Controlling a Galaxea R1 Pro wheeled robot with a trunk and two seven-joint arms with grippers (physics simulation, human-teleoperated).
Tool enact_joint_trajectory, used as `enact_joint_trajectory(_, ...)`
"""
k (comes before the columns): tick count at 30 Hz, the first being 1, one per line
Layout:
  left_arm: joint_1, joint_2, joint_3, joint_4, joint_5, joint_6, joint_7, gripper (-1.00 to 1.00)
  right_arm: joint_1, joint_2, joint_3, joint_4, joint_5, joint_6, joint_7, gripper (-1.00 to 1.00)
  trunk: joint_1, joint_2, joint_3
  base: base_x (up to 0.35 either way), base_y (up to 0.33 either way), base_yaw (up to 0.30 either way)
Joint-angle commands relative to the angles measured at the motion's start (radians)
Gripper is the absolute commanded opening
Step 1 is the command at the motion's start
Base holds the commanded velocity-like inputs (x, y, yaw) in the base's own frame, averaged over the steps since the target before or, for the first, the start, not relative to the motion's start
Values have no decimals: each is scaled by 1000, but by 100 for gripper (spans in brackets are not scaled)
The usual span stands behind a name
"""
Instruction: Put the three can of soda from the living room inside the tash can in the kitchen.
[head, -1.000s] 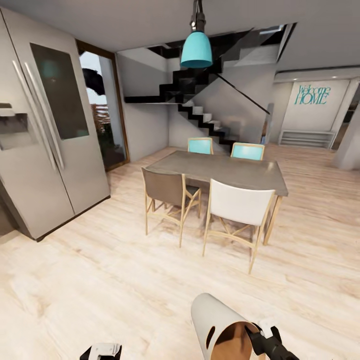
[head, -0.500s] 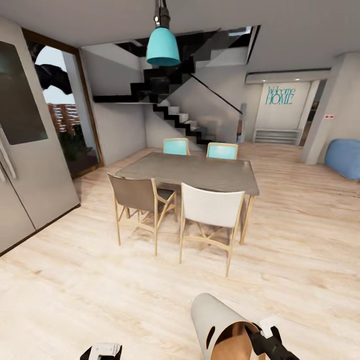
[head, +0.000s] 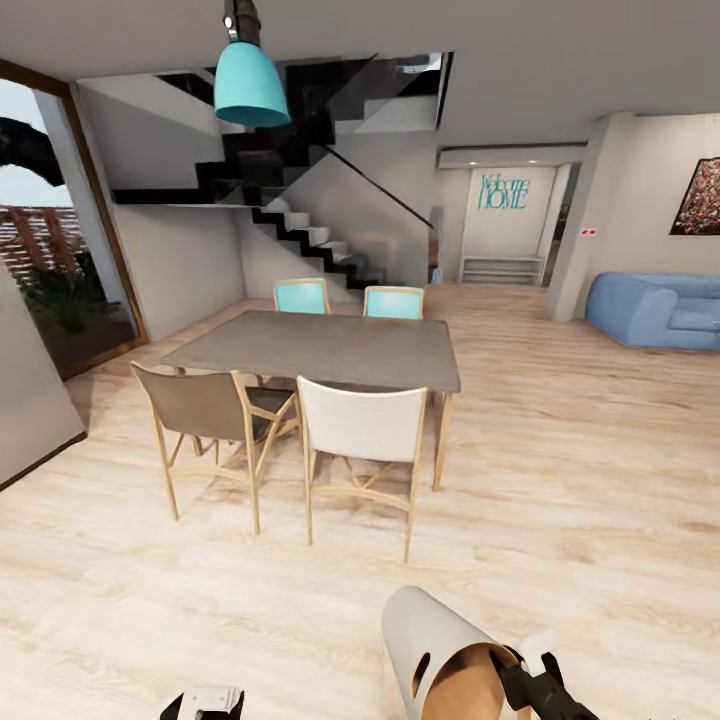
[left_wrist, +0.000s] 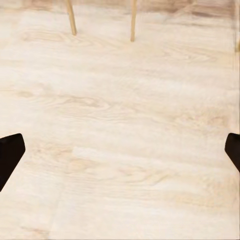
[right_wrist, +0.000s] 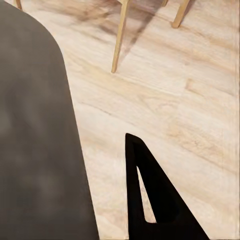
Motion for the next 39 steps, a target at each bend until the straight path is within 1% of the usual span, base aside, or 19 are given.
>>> enact_joint_trajectory(1,0,0,0,0,0,0,0,100,-1,0,-4,-2,0,0,1,-100,0,0,0,185,-235,-252)
enact_joint_trajectory(14,0,1,-1,0,0,-1,0,100,-1,-1,-6,-2,-1,0,2,-100,0,0,0,179,-238,-252)
enact_joint_trajectory(24,0,3,-1,-1,0,-1,-1,100,-1,-13,-11,-6,-1,-2,7,-100,0,0,0,173,-240,-252)
enact_joint_trajectory(28,0,3,-1,-1,0,-1,-1,100,-1,-17,-49,-6,0,-2,12,-100,0,0,0,173,-240,-252)
enact_joint_trajectory(29,0,3,-1,-1,0,-1,-1,100,-2,-18,-69,-5,0,-2,15,-100,0,0,0,173,-240,-252)
enact_joint_trajectory(32,0,3,-1,-1,0,-1,-1,100,-2,-20,-97,-5,1,-2,18,-100,0,0,0,173,-240,-252)
enact_joint_trajectory(39,0,3,-1,-1,0,-1,-1,100,-2,-25,-110,-5,2,-2,18,-100,0,0,0,173,-240,-252)
